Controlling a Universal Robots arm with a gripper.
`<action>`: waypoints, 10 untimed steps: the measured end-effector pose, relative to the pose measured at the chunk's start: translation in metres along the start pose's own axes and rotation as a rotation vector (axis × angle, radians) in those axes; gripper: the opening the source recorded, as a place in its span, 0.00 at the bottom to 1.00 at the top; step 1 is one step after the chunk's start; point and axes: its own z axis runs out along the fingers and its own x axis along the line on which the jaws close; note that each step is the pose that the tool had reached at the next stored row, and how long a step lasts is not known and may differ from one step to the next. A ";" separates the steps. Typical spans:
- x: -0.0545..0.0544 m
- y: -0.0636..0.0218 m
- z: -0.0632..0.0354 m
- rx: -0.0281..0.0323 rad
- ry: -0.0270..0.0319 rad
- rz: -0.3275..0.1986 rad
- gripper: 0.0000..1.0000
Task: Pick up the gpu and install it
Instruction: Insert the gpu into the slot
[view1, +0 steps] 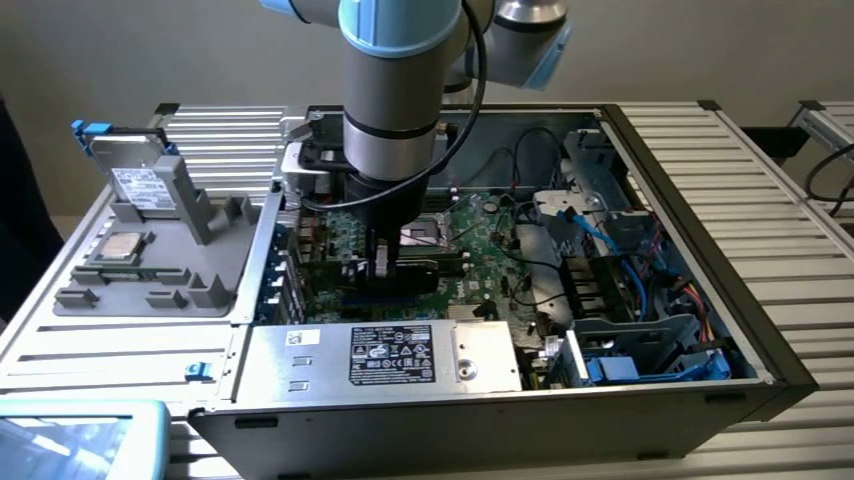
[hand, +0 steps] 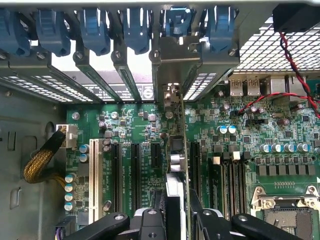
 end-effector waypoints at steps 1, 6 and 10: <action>0.000 0.0000 0.0000 0.0000 0.0000 0.000 0.29; 0.000 0.0001 -0.0001 -0.0001 0.0009 0.000 0.29; 0.000 0.0002 0.0000 0.0000 0.0018 0.000 0.29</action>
